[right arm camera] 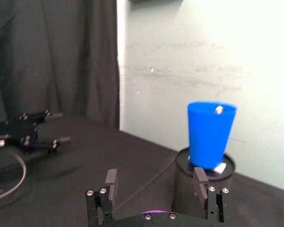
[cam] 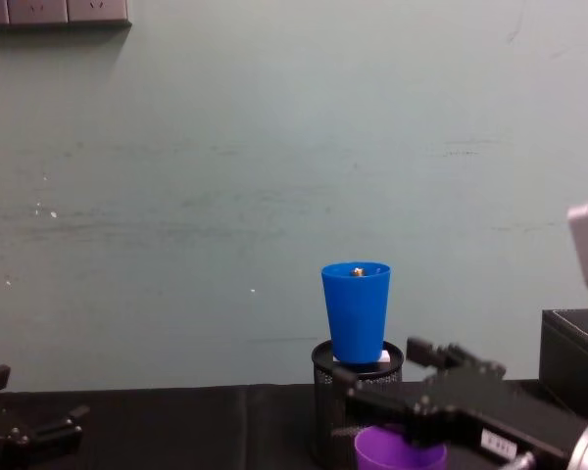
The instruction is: Pick up one cup with a gripper and tap it against the other cup.
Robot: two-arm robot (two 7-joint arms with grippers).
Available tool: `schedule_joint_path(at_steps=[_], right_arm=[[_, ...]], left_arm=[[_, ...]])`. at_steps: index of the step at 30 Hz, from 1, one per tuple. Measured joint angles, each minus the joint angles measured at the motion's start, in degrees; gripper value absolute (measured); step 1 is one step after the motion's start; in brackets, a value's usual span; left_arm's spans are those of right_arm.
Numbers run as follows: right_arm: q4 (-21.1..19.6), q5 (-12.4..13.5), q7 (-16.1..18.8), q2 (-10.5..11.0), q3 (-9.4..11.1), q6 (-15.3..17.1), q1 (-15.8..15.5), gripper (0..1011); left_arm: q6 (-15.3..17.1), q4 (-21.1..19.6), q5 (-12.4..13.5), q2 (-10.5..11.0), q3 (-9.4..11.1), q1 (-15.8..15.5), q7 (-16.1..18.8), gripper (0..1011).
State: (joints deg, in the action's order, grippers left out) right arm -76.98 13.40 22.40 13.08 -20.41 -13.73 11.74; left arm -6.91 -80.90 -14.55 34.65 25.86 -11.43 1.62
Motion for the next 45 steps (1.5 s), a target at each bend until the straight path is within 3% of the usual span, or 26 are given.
schedule_joint_path(at_steps=[5, 15, 21, 30, 45], right_arm=[[-4.24, -0.21, -2.66, 0.13, 1.59, 2.83, -1.39, 1002], [-11.67, -1.48, -8.93, 0.82, 5.18, 11.74, -4.51, 1002], [-13.07, -2.36, -11.84, 0.29, 7.52, 14.51, -6.31, 1003], [-12.54, -2.86, -12.56, -0.84, 9.47, 15.55, -7.00, 1002], [-12.15, -2.90, -12.35, -1.14, 9.65, 15.53, -6.98, 1002]], left_arm=[[0.00, 0.00, 0.00, 0.00, 0.00, 0.00, 0.00, 1000], [0.00, 0.00, 0.00, 0.00, 0.00, 0.00, 0.00, 1000], [0.00, 0.00, 0.00, 0.00, 0.00, 0.00, 0.00, 1000], [0.00, 0.00, 0.00, 0.00, 0.00, 0.00, 0.00, 1000], [0.00, 0.00, 0.00, 0.00, 0.00, 0.00, 0.00, 1000]])
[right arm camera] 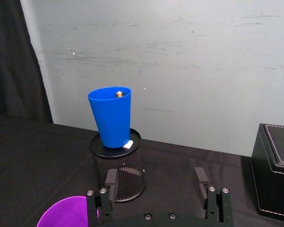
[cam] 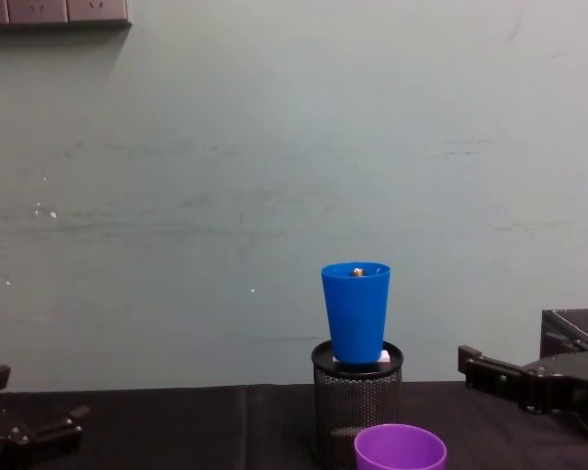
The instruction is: Pick up one cup with a gripper and tap it against the other cup.
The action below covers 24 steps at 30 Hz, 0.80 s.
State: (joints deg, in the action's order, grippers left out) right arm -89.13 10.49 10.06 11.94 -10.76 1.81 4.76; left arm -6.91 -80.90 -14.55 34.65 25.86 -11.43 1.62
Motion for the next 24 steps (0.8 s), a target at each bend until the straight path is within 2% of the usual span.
schedule_joint_path(at_steps=[24], right_arm=[[-0.10, -0.02, 0.00, 0.07, -0.04, 0.00, 0.00, 1003]], left_arm=[[0.00, 0.00, 0.00, 0.00, 0.00, 0.00, 0.00, 1000]])
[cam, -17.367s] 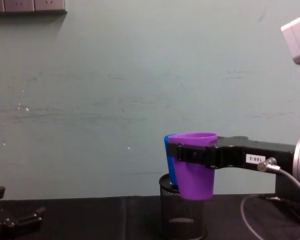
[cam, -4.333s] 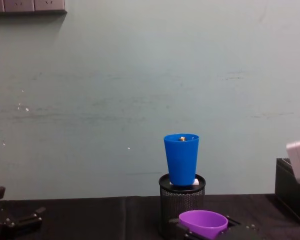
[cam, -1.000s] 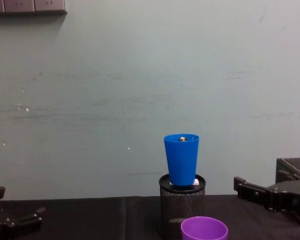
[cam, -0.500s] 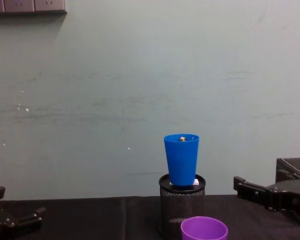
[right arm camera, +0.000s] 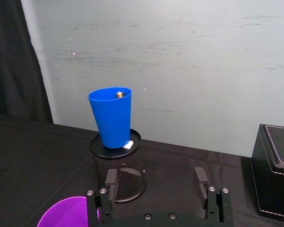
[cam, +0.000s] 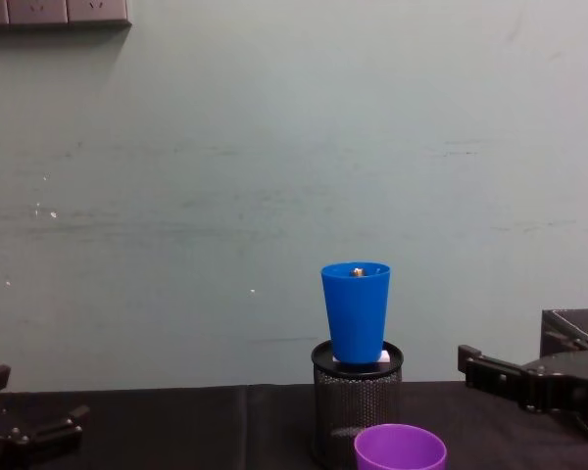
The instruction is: Pick up one cup with a gripper and tap it against the other cup.
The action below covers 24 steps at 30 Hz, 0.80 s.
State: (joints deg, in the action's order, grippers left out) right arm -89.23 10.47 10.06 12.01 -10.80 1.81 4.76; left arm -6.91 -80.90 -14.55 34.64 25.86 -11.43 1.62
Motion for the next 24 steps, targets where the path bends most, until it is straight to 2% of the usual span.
schedule_joint_path(at_steps=[24], right_arm=[[0.00, 0.00, 0.00, 0.00, 0.00, 0.00, 0.00, 1002]], left_arm=[[0.00, 0.00, 0.00, 0.00, 0.00, 0.00, 0.00, 1000]])
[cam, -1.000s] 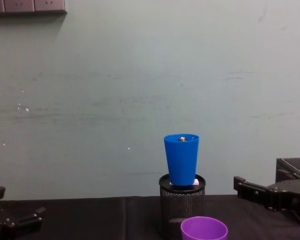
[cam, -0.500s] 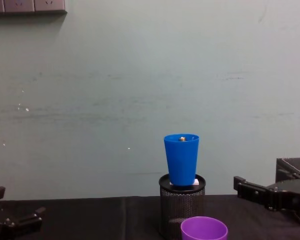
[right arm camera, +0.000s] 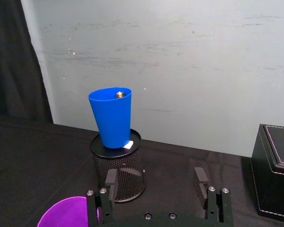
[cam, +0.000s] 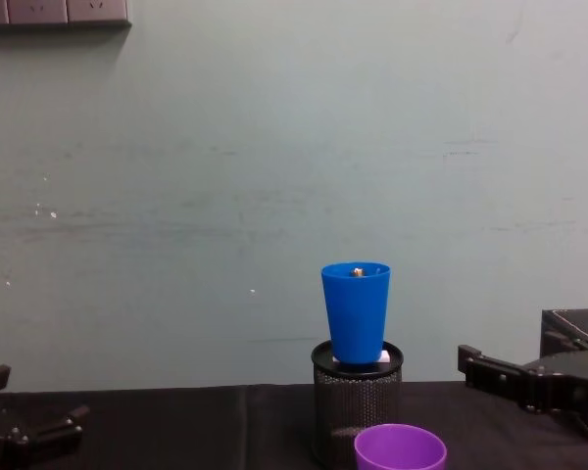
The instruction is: Pick up one cup with a gripper and tap it against the other cup.
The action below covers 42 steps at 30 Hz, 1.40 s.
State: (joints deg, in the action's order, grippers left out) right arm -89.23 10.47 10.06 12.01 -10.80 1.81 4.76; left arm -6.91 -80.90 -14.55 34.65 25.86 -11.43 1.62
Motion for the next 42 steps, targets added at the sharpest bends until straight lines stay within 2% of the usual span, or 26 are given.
schedule_joint_path(at_steps=[42], right_arm=[[0.01, 0.00, 0.00, 0.00, 0.00, 0.00, 0.00, 1002]], left_arm=[[0.00, 0.00, 0.00, 0.00, 0.00, 0.00, 0.00, 1000]])
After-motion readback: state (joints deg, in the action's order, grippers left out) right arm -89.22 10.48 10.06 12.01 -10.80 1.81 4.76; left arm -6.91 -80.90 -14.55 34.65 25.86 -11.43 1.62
